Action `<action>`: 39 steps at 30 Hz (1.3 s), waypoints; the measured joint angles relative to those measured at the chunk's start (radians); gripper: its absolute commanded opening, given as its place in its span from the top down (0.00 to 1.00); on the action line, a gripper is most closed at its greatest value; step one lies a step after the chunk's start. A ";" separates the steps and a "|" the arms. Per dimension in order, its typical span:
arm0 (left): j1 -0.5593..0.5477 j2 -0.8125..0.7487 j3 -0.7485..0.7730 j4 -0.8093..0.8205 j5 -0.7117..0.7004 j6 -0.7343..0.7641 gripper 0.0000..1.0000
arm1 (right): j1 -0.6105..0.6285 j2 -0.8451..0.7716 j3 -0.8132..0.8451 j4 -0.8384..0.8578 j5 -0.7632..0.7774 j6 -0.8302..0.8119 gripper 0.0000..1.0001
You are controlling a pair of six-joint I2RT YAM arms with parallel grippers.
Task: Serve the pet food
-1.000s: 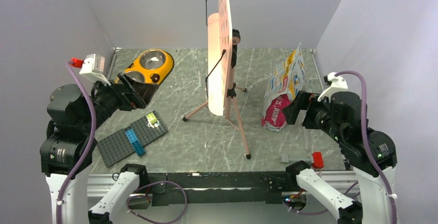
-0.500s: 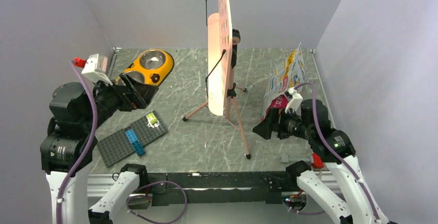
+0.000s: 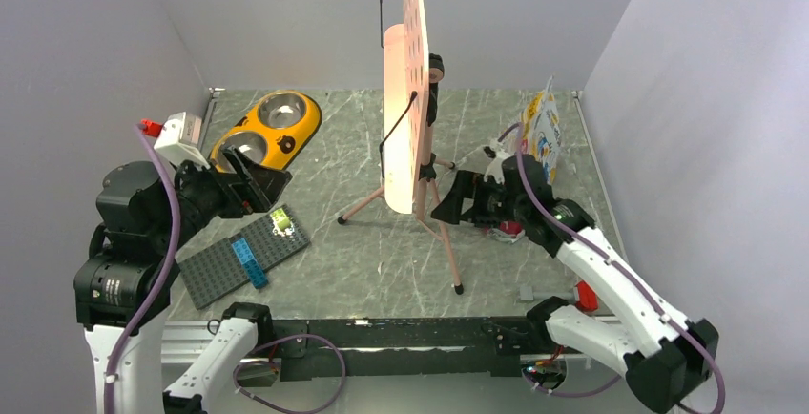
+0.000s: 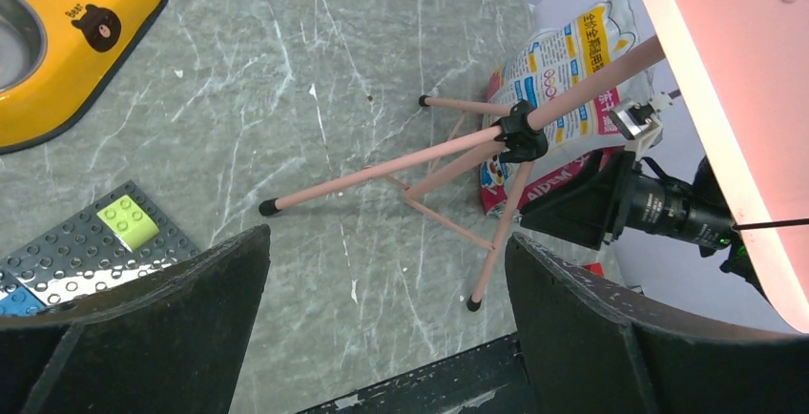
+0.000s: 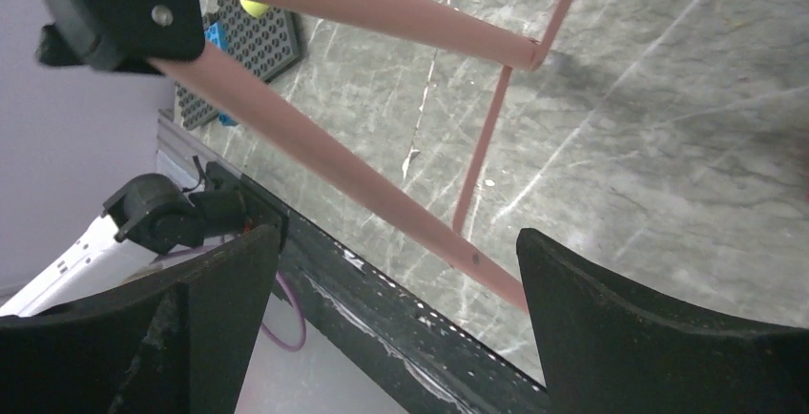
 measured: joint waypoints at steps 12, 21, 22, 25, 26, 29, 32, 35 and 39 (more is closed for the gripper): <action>0.000 0.066 0.000 -0.056 0.008 -0.012 0.05 | 0.219 0.182 0.097 0.072 0.352 0.177 0.00; 0.001 0.044 -0.040 -0.056 0.052 -0.008 0.05 | 0.281 0.182 0.126 0.082 0.425 0.204 0.00; 0.001 0.046 -0.040 -0.057 0.056 -0.005 0.05 | 0.293 0.181 0.126 0.082 0.431 0.207 0.00; 0.001 0.047 -0.047 -0.052 0.064 0.011 0.05 | 0.322 0.178 0.126 0.083 0.441 0.209 0.00; 0.001 0.046 -0.051 -0.052 0.069 0.014 0.06 | 0.327 0.176 0.126 0.085 0.450 0.209 0.00; 0.001 0.047 -0.060 -0.047 0.093 0.016 0.06 | 0.328 0.184 0.127 0.119 0.478 0.212 0.00; 0.001 0.047 -0.068 -0.046 0.117 0.016 0.06 | 0.328 0.231 0.152 0.139 0.522 0.219 0.00; 0.001 0.047 -0.068 -0.046 0.134 0.020 0.06 | 0.328 0.297 0.182 0.181 0.559 0.216 0.00; 0.001 0.048 -0.067 -0.049 0.149 0.035 0.06 | 0.330 0.358 0.194 0.254 0.585 0.200 0.00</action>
